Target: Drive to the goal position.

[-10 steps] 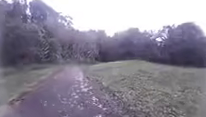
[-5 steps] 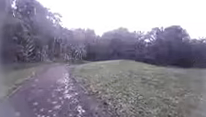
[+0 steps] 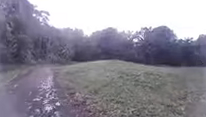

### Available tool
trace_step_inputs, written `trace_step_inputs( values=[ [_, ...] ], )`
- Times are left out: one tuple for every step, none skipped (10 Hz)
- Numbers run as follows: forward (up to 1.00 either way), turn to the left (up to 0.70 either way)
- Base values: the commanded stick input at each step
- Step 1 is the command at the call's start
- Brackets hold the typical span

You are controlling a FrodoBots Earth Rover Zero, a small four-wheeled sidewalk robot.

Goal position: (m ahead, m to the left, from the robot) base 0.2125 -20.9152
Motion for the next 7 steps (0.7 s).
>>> trace_step_inputs(
  values=[
    [0.70,-0.35],
    [0.70,-0.35],
    [0.70,-0.35],
    [0.70,-0.35],
    [0.70,-0.35],
    [0.70,-0.35],
    [0.70,-0.35]
  ],
)
